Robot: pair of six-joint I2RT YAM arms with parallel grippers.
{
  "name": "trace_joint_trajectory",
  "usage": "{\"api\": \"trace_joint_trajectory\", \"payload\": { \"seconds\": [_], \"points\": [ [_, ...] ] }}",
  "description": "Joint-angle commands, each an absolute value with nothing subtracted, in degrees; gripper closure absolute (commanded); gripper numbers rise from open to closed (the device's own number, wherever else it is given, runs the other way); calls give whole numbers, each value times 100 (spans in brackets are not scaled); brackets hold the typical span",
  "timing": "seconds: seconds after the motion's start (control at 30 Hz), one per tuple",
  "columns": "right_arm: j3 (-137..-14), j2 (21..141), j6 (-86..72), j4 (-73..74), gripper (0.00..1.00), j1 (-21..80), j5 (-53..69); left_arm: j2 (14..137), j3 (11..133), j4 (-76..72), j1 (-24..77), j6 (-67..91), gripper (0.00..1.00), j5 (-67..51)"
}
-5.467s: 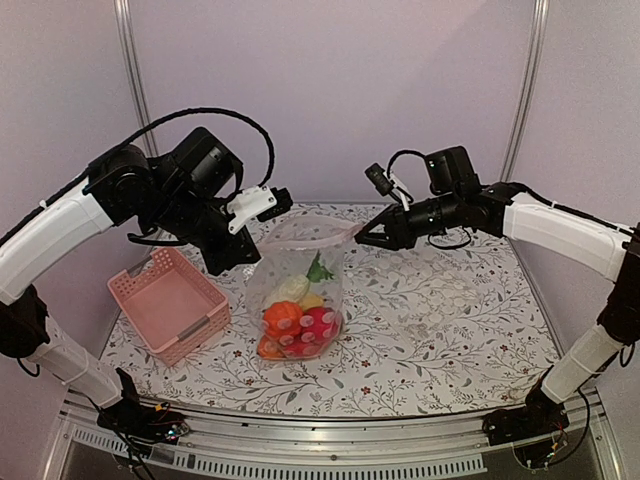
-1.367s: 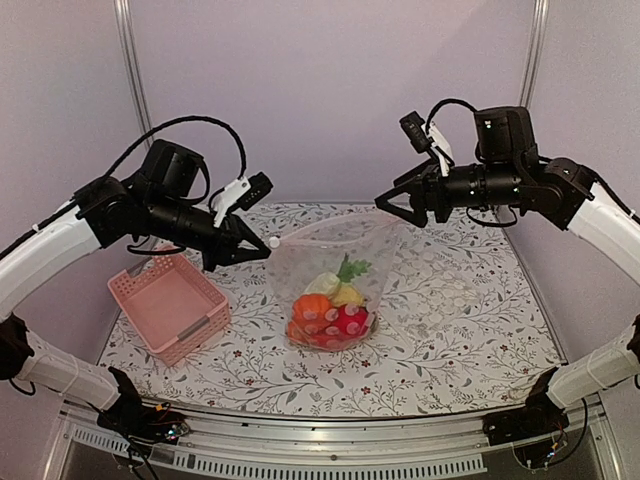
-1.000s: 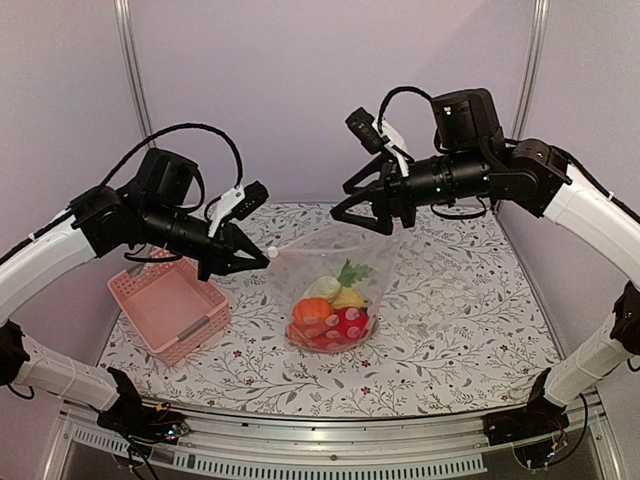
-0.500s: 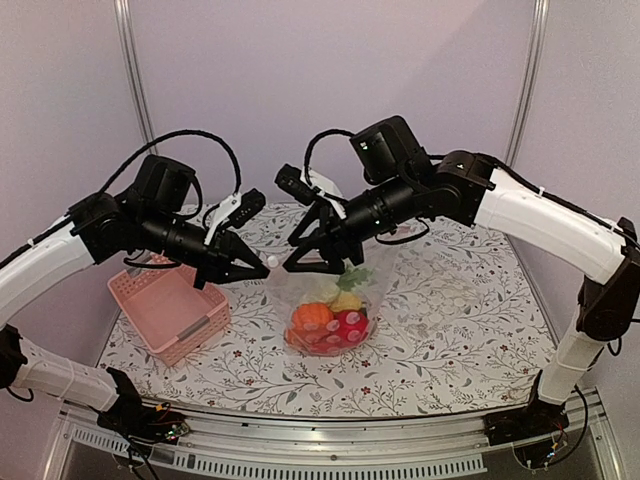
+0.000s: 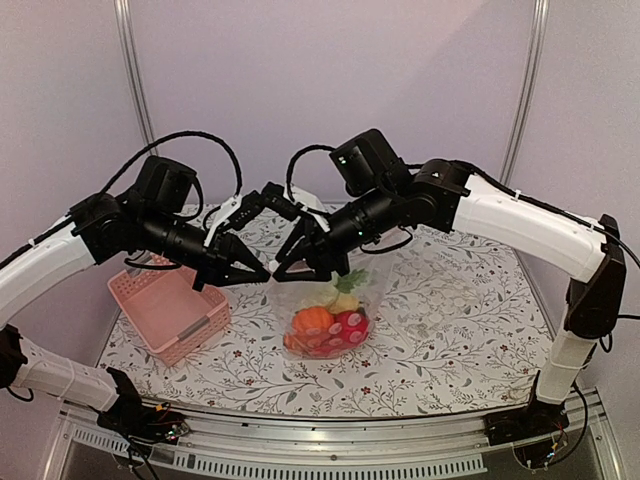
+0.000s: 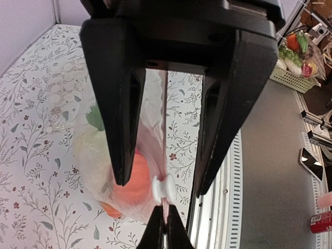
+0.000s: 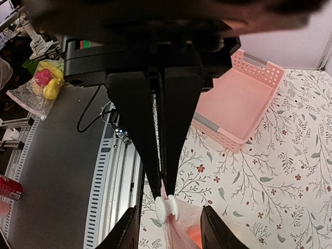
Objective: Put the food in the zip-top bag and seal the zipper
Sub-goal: Hold the zipper from the zipper food storage bag.
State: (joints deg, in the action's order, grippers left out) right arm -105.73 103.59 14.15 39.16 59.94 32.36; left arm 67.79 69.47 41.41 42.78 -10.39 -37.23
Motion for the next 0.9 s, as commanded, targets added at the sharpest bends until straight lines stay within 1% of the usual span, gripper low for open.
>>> {"api": "trace_joint_trajectory", "payload": {
  "seconds": [0.0, 0.13, 0.27, 0.53, 0.63, 0.87],
  "points": [
    [-10723, 10501, 1394, 3852, 62, 6059, 3485, 6792, 6908, 4017, 4289, -1106, 100, -3841],
    [-10731, 10485, 1345, 3782, 68, 6064, 3572, 6776, 6908, 4019, 4289, -1107, 100, -3833],
    [-10731, 10485, 1321, 3769, 75, 6063, 3630, 6736, 6900, 4023, 4289, -1117, 100, -3778],
    [-10731, 10511, 1254, 3778, 84, 6058, 3689, 6649, 6849, 3963, 4282, -1116, 100, -3652],
    [-10730, 10533, 1235, 3772, 84, 6064, 3675, 6638, 6847, 3957, 4281, -1118, 100, -3621],
    [-10739, 10598, 1193, 3788, 81, 6060, 3544, 6616, 6830, 3922, 4280, -1116, 100, -3604]
  ]
}}
